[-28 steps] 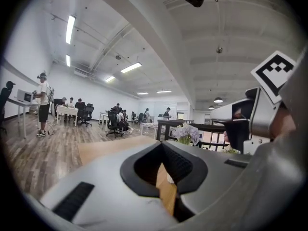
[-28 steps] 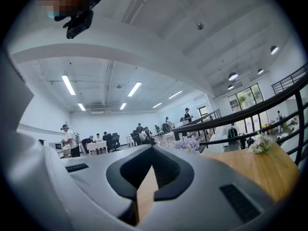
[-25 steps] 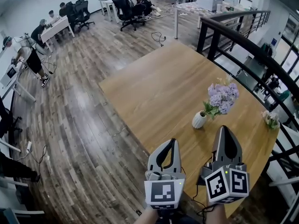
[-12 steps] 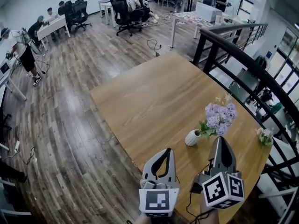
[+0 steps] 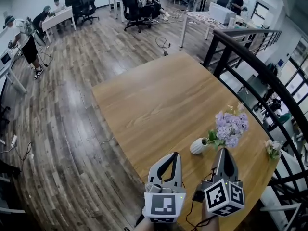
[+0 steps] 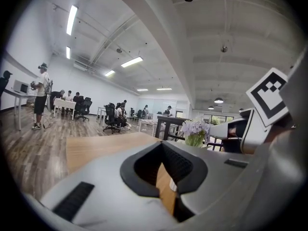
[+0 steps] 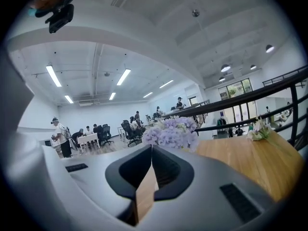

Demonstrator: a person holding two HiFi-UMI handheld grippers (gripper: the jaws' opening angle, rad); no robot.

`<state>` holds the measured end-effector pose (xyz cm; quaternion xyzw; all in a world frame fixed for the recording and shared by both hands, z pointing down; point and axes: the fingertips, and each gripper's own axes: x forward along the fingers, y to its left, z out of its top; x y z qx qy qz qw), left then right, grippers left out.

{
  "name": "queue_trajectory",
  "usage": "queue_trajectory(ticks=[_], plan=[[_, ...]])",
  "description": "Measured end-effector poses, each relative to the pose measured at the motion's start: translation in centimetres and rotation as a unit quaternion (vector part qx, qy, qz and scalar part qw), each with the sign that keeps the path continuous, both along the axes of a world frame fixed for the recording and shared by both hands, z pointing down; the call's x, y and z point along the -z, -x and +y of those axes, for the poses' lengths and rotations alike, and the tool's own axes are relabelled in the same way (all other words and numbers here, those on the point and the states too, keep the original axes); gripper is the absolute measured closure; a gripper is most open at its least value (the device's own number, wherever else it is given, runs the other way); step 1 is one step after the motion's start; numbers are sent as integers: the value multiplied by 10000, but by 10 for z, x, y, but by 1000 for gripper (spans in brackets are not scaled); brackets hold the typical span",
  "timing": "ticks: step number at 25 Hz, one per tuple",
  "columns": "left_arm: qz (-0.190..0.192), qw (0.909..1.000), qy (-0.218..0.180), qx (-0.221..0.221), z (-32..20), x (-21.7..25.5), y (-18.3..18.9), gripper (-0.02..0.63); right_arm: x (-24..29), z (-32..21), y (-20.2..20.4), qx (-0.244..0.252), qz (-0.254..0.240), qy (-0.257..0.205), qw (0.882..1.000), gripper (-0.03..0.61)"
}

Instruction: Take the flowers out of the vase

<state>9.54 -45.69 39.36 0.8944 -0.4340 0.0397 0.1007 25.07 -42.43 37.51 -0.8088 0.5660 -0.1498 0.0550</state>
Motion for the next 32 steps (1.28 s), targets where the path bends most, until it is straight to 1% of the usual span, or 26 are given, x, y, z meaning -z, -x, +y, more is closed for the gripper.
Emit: queue_trajectory(ticks=[3, 5, 7, 11, 15, 16, 20, 25, 32], plan=[[51, 9998, 210, -15, -1, -7, -4, 578, -10, -1, -8, -141, -26, 98, 9998, 551], [53, 9996, 268, -45, -2, -11, -8, 578, -15, -2, -13, -238, -13, 126, 9996, 549], [31, 9997, 231, -68, -5, -14, -11, 578, -21, -3, -18, -299, -26, 164, 9994, 519], [32, 9993, 378, -70, -7, -22, -17, 578, -36, -5, -29, -350, -131, 313, 9988, 455], [-82, 9999, 104, -69, -14, -26, -18, 578, -49, -11, -38, -369, -240, 406, 9982, 401], [-80, 9999, 134, -66, -14, -29, -18, 578, -53, -14, -39, -368, -275, 430, 9980, 388], [3, 9987, 515, -16, -14, -41, -16, 578, -65, -26, -46, -317, -444, 468, 9974, 337], [-24, 9981, 617, 14, -16, -53, -14, 578, -71, -39, -52, -250, -560, 397, 9973, 337], [-12, 9978, 662, -31, -16, -61, -17, 578, -79, -53, -54, -153, -494, 317, 9982, 337]])
